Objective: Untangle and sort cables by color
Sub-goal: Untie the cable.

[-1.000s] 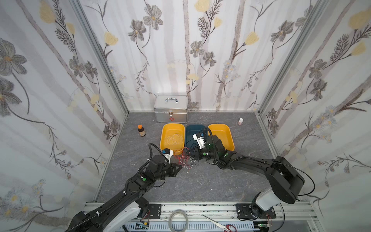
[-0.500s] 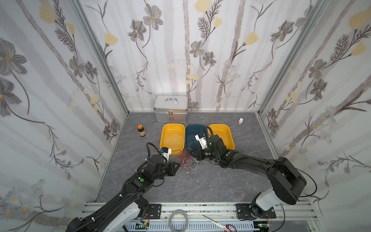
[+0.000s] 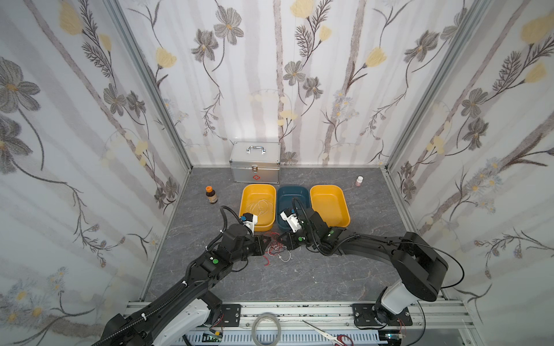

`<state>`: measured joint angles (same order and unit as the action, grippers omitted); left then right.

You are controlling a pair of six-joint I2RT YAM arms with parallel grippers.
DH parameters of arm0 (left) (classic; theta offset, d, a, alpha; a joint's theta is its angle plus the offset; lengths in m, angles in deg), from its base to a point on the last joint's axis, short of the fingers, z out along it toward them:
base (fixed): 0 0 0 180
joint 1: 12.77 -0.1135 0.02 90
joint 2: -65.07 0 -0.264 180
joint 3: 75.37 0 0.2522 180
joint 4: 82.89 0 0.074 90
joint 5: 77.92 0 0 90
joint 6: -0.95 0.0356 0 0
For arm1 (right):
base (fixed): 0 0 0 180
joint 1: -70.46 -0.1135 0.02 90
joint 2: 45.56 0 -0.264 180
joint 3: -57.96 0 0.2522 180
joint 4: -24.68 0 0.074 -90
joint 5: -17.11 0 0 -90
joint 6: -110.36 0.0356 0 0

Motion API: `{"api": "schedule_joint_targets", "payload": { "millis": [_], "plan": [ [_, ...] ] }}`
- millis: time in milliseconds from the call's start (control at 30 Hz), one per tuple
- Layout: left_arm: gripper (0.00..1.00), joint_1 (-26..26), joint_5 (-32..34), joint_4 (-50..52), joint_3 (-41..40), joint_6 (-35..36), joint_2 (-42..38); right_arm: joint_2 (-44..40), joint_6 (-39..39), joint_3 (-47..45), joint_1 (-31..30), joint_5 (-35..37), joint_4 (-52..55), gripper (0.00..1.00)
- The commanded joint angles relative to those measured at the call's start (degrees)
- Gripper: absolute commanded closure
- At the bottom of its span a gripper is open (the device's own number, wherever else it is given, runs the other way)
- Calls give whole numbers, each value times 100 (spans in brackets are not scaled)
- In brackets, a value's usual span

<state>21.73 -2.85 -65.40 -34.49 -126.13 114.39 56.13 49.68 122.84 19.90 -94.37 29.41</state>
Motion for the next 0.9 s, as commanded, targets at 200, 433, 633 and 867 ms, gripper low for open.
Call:
{"api": "schedule_joint_targets", "payload": {
  "millis": [200, 433, 633, 867],
  "plan": [
    [100, -481, 599, 376, 58, -115, -139, -175, -159, -89, -32, 97, 113, 96],
    [100, -703, 588, 622, 46, -71, -560, -351, 51, -404, 124, -537, -470, 95],
    [100, -761, 521, 710, 100, -80, -756, -41, 76, -254, 119, -772, -543, 95],
    [100, -761, -210, 69, 48, -294, -510, 318, -120, 225, -72, -236, 1, 94]
  ]
}}
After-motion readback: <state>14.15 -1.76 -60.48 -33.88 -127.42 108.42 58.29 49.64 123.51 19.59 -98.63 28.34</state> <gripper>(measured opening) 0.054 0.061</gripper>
